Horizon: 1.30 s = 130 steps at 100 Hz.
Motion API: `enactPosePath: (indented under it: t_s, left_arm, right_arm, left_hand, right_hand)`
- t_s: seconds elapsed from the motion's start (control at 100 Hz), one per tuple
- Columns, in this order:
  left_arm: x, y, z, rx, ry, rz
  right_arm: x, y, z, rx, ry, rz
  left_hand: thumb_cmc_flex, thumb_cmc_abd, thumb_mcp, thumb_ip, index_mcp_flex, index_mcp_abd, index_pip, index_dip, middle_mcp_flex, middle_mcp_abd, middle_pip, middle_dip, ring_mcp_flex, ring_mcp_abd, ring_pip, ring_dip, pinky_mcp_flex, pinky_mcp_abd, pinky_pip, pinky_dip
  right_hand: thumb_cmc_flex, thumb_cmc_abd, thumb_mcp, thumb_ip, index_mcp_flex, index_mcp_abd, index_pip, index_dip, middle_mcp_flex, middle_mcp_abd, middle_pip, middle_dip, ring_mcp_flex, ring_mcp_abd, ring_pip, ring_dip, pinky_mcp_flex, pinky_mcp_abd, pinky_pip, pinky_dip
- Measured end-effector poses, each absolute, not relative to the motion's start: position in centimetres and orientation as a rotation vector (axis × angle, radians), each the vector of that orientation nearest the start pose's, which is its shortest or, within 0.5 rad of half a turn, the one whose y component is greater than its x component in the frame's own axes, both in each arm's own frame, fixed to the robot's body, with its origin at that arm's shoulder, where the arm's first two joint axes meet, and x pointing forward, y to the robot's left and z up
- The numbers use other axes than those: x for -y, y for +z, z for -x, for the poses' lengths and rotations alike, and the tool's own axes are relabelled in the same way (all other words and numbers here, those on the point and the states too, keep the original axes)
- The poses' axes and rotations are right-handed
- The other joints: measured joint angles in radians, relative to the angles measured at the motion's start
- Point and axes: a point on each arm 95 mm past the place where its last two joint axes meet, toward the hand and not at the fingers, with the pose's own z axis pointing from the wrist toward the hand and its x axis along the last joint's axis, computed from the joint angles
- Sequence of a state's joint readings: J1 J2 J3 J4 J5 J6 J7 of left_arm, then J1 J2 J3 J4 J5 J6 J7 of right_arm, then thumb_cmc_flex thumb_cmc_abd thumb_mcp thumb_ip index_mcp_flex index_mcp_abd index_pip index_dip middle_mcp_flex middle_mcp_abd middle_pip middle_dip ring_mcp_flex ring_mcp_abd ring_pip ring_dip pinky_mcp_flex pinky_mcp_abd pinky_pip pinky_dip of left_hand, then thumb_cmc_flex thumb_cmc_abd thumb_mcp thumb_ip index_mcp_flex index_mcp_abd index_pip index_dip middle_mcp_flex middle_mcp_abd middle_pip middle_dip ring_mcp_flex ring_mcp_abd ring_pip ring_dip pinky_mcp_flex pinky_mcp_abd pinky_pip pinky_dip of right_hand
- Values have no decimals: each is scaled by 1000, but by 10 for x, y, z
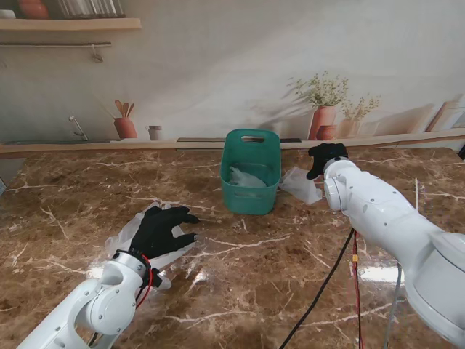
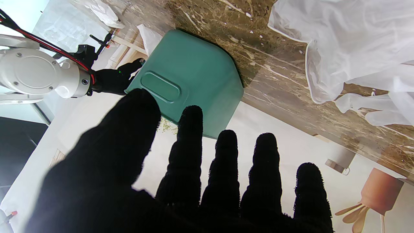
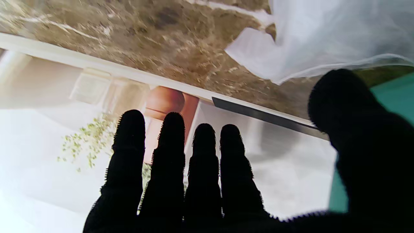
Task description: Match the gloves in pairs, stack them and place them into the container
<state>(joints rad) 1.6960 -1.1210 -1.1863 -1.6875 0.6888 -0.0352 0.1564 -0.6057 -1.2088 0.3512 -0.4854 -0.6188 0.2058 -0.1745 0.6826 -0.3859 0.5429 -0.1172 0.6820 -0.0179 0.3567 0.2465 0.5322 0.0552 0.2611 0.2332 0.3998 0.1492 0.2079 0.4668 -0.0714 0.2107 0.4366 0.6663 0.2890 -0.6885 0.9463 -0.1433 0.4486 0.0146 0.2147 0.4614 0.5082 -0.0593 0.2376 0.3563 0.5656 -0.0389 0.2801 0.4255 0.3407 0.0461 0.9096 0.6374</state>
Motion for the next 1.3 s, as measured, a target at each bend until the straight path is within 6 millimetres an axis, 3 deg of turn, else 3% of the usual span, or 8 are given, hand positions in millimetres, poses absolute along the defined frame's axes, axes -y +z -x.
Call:
enactPosePath:
  t_s: [0.32, 0.56, 0.72, 0.75, 0.8, 0.85, 1.11, 1.3]
  left_arm:
    - [28, -334, -357, -1271, -1783, 1495]
    - [28, -334, -357, -1280, -1771, 1502]
    - [27, -333, -357, -1285, -1768, 1497]
    - [27, -333, -357, -1284, -1768, 1497]
    - [27, -333, -357, -1284, -1768, 1496]
    - [27, -333, -357, -1284, -1767, 1496]
    - [29, -333, -357, -1278, -1779, 1492]
    - [31, -334, -357, -1271, -1792, 1502]
  right_arm:
    - [73, -328, -607, -1507, 823, -1255]
    - [70, -335, -604, -1554, 794, -1238]
    - [70, -341, -601, -1553, 770, -1250]
    - [70, -342, -600, -1553, 769, -1249]
    - [70, -344, -598, -1550, 775, -1244]
    - [70, -346, -597, -1543, 788, -1239]
    - [69, -349, -591, -1425, 932, -1239]
    - [79, -320, -564, -1274, 968, -1145]
  left_hand:
    - [0, 0, -9, 0, 0, 0, 0, 0, 0, 0, 0, 0, 0, 0, 0, 0, 0, 0, 0, 0]
    - [0, 0, -9, 0, 0, 0, 0, 0, 0, 0, 0, 0, 0, 0, 0, 0, 0, 0, -2, 0]
    - [0, 0, -9, 0, 0, 0, 0, 0, 0, 0, 0, 0, 0, 0, 0, 0, 0, 0, -12, 0]
    - [0, 0, -9, 0, 0, 0, 0, 0, 0, 0, 0, 0, 0, 0, 0, 0, 0, 0, -13, 0]
    - [0, 0, -9, 0, 0, 0, 0, 0, 0, 0, 0, 0, 0, 0, 0, 0, 0, 0, -13, 0]
    - [0, 0, -9, 0, 0, 0, 0, 0, 0, 0, 0, 0, 0, 0, 0, 0, 0, 0, -13, 0]
    - [0, 12, -9, 0, 0, 0, 0, 0, 0, 0, 0, 0, 0, 0, 0, 0, 0, 0, -16, 0]
    - [0, 12, -9, 0, 0, 0, 0, 0, 0, 0, -2, 0, 0, 0, 0, 0, 0, 0, -17, 0]
  right_hand:
    - [-6, 131, -234, 23, -20, 20, -10, -1, -33, 10, 5, -15, -32, 2, 17, -10, -22, -11, -24, 0]
    - [-12, 48, -228, 63, 110, -13, 119, 80, 63, 10, 81, 30, -26, 2, 93, 5, 20, -11, 1, 24]
    - [158, 23, -287, 63, 270, -91, 244, 180, 263, -20, 222, 171, 114, 0, 201, 84, 87, -9, 83, 36]
    - [168, 5, -247, 60, 323, -132, 313, 181, 318, -32, 243, 205, 145, 0, 230, 100, 99, -6, 102, 36]
    - [186, -90, -24, -71, 385, -223, 550, 57, 396, -54, 261, 248, 164, -1, 241, 109, 113, 0, 125, 36]
    - [186, -102, 79, -119, 440, -269, 658, 9, 436, -63, 268, 296, 205, -10, 260, 124, 123, 0, 137, 36]
    - [192, -90, 141, -123, 471, -293, 719, 50, 475, -71, 263, 371, 216, -19, 265, 130, 134, 2, 151, 36]
    - [193, -89, 146, -126, 478, -303, 719, 71, 486, -71, 254, 382, 216, -20, 266, 130, 133, 17, 151, 36]
